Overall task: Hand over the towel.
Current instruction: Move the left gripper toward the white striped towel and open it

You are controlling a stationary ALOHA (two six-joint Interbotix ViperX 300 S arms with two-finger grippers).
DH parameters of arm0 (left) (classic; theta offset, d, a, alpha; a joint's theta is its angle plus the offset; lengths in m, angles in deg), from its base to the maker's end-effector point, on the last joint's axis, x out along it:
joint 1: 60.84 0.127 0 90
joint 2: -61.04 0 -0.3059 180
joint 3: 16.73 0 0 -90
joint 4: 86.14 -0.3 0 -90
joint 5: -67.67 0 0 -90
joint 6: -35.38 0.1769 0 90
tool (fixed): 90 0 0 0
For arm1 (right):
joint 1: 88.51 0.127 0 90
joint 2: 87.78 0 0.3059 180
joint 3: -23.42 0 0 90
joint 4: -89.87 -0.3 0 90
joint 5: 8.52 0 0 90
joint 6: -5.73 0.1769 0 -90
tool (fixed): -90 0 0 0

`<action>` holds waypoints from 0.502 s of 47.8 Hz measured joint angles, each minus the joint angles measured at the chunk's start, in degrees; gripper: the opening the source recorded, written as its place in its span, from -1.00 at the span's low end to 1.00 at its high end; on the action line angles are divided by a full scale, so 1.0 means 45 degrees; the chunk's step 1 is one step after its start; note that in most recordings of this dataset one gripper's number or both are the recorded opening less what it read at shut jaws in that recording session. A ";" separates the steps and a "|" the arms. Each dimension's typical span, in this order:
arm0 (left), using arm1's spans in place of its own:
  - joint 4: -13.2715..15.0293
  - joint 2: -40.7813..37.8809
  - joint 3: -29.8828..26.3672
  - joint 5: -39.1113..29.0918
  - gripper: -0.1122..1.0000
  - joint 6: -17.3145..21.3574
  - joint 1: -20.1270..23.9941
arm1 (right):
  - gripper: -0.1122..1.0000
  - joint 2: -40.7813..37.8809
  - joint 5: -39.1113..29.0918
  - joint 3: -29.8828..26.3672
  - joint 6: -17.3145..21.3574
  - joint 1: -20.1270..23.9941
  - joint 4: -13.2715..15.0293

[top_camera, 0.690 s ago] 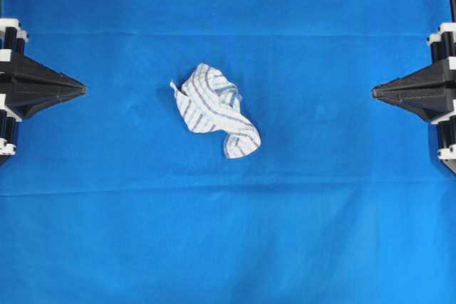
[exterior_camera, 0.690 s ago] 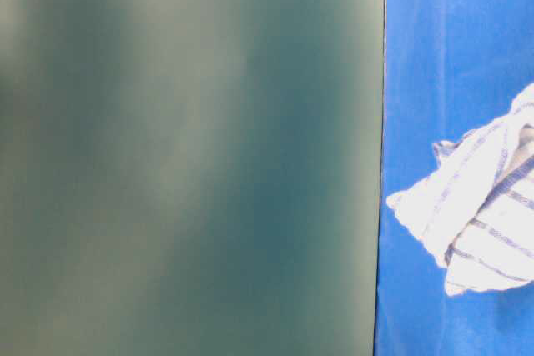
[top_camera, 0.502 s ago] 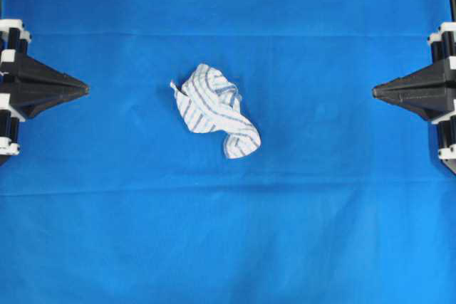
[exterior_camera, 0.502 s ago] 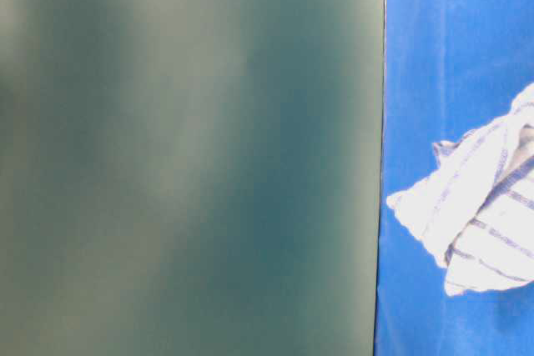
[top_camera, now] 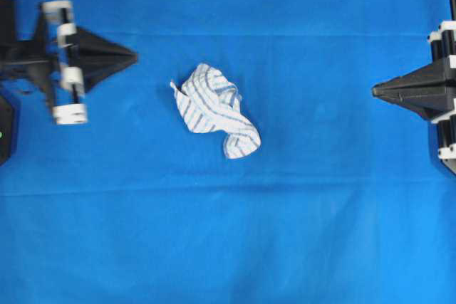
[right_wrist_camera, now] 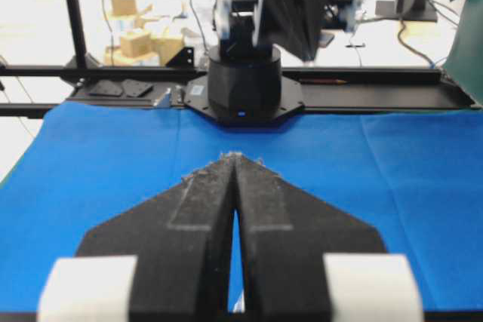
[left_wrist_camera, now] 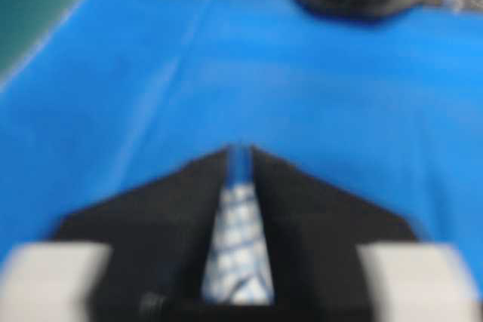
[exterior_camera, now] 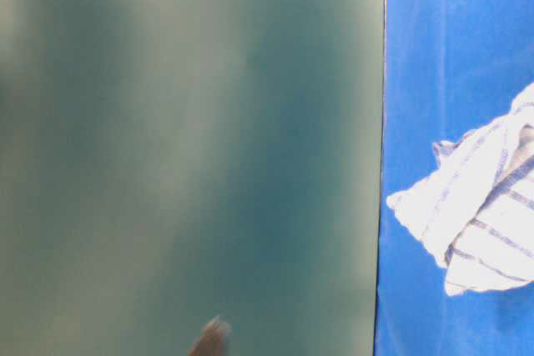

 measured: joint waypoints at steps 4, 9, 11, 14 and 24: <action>0.0000 -0.1289 -0.0586 -0.0020 0.22 0.0020 0.0039 | -0.80 0.0000 0.0000 0.0000 -0.0020 0.0000 0.0000; 0.0020 -0.2832 -0.1289 -0.0156 0.71 0.0000 0.0117 | -0.80 -0.0039 -0.0039 0.0000 -0.0020 0.0000 0.0000; 0.0020 -0.3418 -0.1562 -0.0293 0.82 0.0020 0.0176 | -0.80 -0.0078 -0.0039 0.0000 -0.0020 0.0000 0.0000; 0.0000 -0.4434 -0.2012 -0.0547 0.87 0.0117 0.0273 | -0.80 -0.0137 -0.0039 -0.0020 0.0000 0.0000 0.0000; 0.0020 -0.7090 -0.3125 -0.0938 0.87 0.0195 0.0410 | -0.80 -0.0391 -0.0176 -0.0020 0.0000 0.0000 0.0000</action>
